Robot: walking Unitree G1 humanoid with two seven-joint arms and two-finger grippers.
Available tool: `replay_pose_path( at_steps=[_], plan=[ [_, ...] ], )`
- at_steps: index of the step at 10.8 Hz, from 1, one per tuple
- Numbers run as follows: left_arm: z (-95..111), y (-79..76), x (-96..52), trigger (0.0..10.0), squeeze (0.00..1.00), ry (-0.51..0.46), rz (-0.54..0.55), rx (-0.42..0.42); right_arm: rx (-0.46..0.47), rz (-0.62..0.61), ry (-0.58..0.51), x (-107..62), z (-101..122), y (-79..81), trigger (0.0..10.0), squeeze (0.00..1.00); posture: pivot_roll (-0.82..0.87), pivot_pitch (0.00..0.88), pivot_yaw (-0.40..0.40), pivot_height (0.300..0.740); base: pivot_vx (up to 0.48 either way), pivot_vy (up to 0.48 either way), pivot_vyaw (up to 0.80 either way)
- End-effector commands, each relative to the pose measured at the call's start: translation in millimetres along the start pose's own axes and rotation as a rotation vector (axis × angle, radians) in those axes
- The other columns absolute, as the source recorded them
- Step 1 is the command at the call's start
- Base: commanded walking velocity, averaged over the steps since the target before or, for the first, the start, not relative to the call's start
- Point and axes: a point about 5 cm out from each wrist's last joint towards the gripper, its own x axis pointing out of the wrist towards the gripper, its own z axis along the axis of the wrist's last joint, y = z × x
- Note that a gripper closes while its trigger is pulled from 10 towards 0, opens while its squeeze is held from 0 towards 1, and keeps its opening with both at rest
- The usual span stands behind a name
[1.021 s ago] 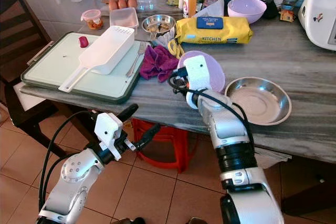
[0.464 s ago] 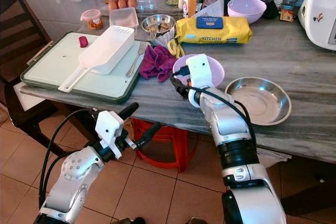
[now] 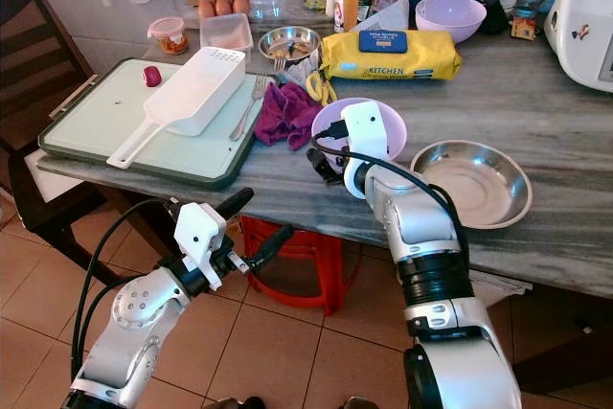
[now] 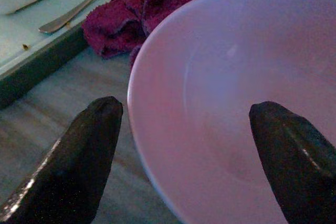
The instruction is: Setting the table
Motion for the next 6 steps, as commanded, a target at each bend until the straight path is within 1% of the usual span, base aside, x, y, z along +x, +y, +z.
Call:
replay_pose_path(
  at_steps=[1, 3, 4, 6],
  plan=[
    [-2.6, -0.6, -0.9, 10.0, 0.00, 0.023, -0.017, 0.007, 0.007, -0.004, -0.026, -3.7, 7.7, 1.3, 10.0, 1.00, -0.15, 0.124, 0.085, 0.740, 0.000, 0.000, 0.00],
    [-1.8, 1.4, -0.7, 10.0, 0.00, 0.019, -0.015, 0.011, -0.007, -0.068, -0.125, -9.2, 17.9, -5.5, 10.0, 1.00, -0.15, 0.124, 0.090, 0.740, 0.000, 0.000, 0.00],
    [-1.4, 2.0, -0.7, 10.0, 0.00, 0.017, -0.013, 0.012, 0.011, -0.093, -0.158, -12.0, 21.4, -9.0, 10.0, 1.00, -0.15, 0.124, 0.090, 0.740, 0.000, 0.000, 0.00],
    [-1.3, 3.2, -0.9, 10.0, 0.00, 0.016, -0.011, 0.017, 0.000, -0.178, -0.282, -23.4, 33.8, -15.1, 10.0, 1.00, -0.15, 0.121, 0.095, 0.740, 0.000, 0.000, 0.00]
  ],
)
